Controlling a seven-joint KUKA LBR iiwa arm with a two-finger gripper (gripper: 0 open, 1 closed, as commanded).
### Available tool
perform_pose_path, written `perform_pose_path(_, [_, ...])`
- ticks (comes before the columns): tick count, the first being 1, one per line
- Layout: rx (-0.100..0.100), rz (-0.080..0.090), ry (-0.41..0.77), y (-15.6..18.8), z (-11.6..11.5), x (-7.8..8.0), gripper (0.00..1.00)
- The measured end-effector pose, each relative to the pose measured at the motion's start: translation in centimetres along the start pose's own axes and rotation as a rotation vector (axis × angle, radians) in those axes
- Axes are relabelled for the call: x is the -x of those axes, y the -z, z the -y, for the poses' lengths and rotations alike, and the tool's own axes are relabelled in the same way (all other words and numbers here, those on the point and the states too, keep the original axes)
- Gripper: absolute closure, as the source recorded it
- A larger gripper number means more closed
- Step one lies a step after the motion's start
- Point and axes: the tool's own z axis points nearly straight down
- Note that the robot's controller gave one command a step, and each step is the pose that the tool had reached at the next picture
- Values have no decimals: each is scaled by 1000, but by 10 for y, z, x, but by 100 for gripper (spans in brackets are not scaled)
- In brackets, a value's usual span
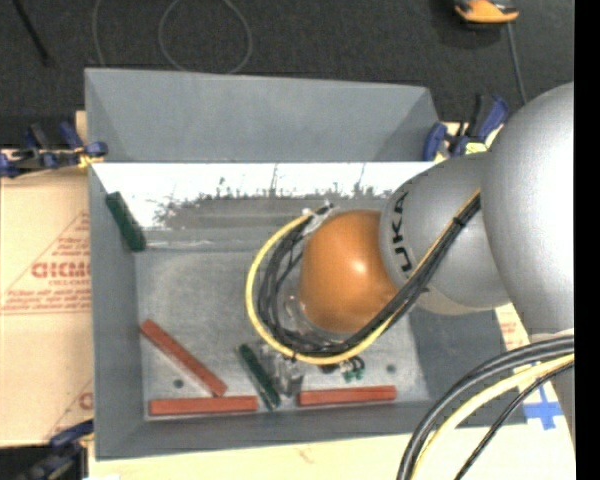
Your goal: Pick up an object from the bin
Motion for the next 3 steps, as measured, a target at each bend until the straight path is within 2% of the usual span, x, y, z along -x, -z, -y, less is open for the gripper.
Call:
perform_pose_path(1, [0,2,-44,37,1,4,100])
perform_pose_path(2, [1,-2,-46,35,1,4,0])
perform_pose_path(3, [-1,-5,-158,38,48,-38,0])
